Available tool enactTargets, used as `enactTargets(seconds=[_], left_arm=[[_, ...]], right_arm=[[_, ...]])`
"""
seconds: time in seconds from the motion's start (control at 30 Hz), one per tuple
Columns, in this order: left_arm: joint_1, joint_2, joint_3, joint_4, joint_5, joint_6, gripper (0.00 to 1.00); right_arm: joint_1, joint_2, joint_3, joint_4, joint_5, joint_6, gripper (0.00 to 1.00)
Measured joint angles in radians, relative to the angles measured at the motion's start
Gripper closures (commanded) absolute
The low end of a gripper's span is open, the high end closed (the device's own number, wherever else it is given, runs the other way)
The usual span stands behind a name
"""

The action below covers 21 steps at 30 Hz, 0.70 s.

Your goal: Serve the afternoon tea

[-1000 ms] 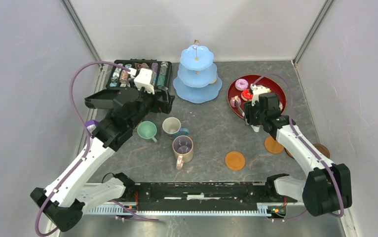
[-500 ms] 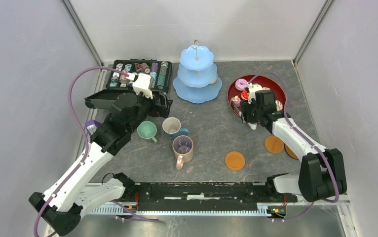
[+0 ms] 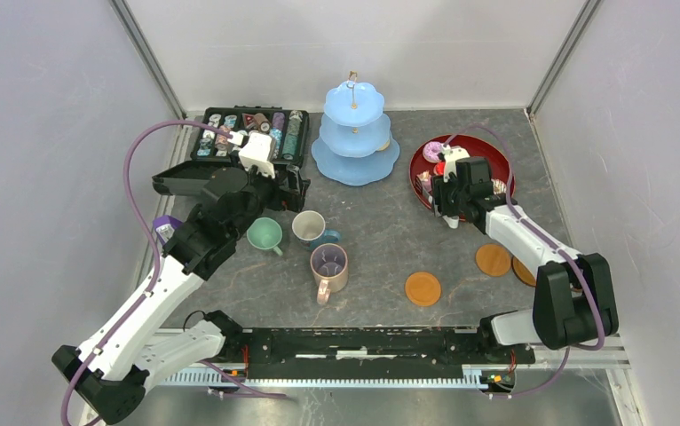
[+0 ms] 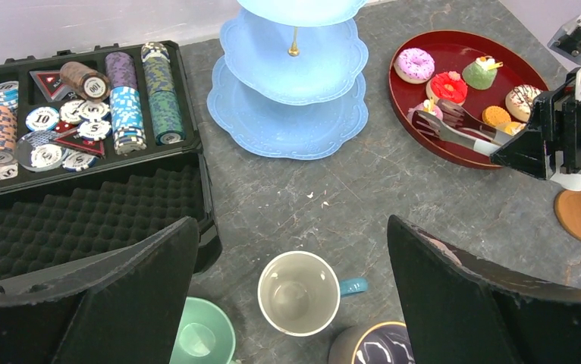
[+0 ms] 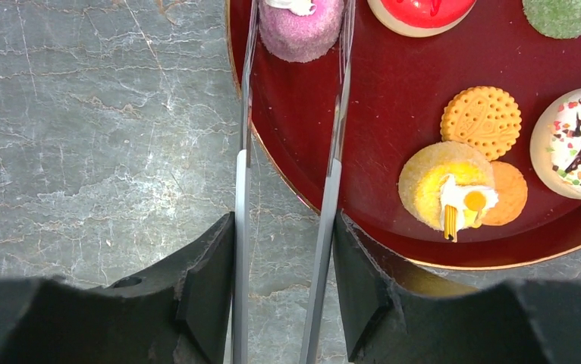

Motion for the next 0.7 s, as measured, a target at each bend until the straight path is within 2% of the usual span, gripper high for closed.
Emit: enactTargets(seconds=[0.27, 0.47, 0.7], left_arm=[[0.0, 0.0, -0.003, 0.0, 0.0, 0.001, 0.0], [0.0, 0.0, -0.005, 0.001, 0.001, 0.001, 0.0], [0.0, -0.002, -0.01, 0.0, 0.002, 0.001, 0.0]], right_arm=[[0.0, 0.0, 0.004, -0.002, 0.005, -0.001, 0.7], [0.0, -0.081, 0.003, -0.016, 0.034, -0.003, 0.77], [0.001, -0.148, 0.003, -0.015, 0.02, -0.009, 0.8]])
